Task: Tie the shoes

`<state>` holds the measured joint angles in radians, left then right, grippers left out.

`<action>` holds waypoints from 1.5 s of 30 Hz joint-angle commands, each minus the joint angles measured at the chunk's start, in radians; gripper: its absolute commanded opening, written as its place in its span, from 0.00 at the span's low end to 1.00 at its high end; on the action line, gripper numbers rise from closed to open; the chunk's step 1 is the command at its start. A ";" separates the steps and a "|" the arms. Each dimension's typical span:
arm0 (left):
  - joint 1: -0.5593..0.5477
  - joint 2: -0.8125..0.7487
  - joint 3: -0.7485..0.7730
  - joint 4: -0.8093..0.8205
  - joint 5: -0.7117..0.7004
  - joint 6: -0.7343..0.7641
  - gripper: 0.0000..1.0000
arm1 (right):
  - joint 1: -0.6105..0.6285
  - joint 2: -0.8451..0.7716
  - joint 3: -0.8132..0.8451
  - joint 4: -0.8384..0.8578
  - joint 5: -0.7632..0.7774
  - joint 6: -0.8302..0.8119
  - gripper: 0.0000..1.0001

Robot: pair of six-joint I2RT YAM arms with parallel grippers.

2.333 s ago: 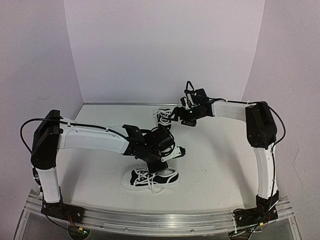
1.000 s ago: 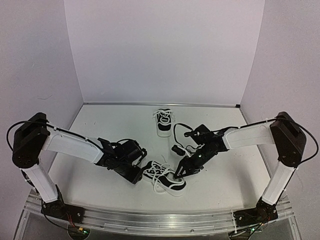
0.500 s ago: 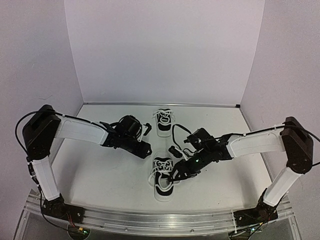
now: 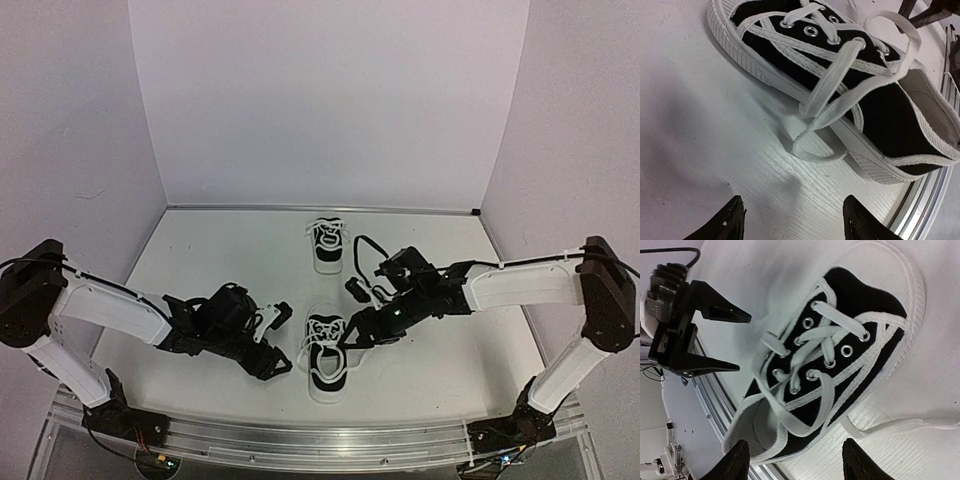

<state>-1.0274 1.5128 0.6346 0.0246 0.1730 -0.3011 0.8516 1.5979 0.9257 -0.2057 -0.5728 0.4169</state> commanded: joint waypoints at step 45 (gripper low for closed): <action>-0.040 0.236 0.046 0.777 -0.528 -0.059 0.52 | 0.026 -0.044 0.168 -0.019 0.070 0.061 0.00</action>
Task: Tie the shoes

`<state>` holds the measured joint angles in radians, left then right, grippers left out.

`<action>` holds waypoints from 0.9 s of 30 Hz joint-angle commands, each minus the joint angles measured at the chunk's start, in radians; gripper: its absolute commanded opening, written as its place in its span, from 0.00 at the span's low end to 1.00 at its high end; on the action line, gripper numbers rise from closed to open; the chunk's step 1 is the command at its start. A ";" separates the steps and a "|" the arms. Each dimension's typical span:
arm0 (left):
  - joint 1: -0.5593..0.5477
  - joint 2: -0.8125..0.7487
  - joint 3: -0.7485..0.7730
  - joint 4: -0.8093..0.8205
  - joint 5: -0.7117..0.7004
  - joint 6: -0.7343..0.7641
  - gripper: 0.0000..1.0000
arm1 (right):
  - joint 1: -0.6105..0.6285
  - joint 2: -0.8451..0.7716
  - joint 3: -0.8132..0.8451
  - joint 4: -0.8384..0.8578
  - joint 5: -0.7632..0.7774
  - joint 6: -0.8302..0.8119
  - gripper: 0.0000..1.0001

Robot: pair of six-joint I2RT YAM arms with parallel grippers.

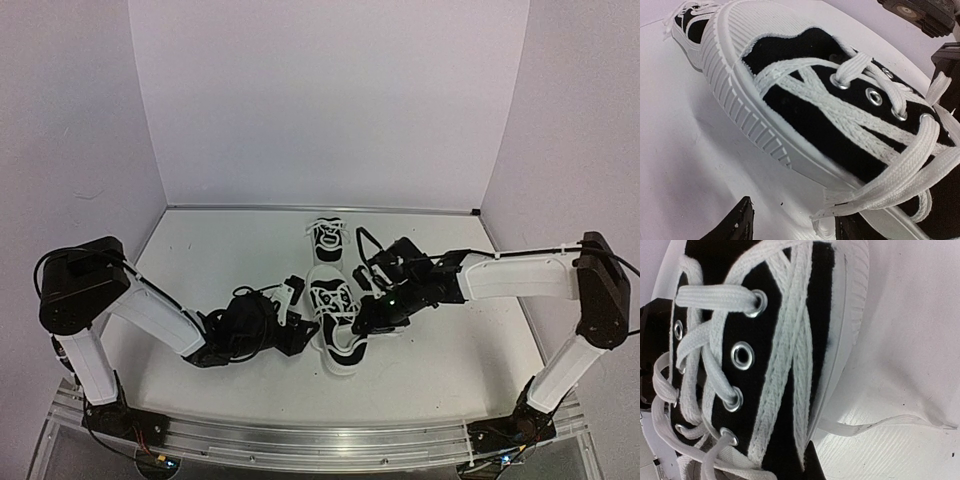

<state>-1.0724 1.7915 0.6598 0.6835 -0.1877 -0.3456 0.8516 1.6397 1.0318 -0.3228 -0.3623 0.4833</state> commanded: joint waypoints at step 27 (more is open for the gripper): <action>0.013 -0.179 -0.153 0.256 0.096 0.268 0.65 | -0.048 -0.214 0.180 0.044 -0.114 0.079 0.00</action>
<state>-1.0581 1.5138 0.5079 0.7030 -0.2832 -0.1872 0.8009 1.4227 1.1057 -0.3466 -0.3965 0.5353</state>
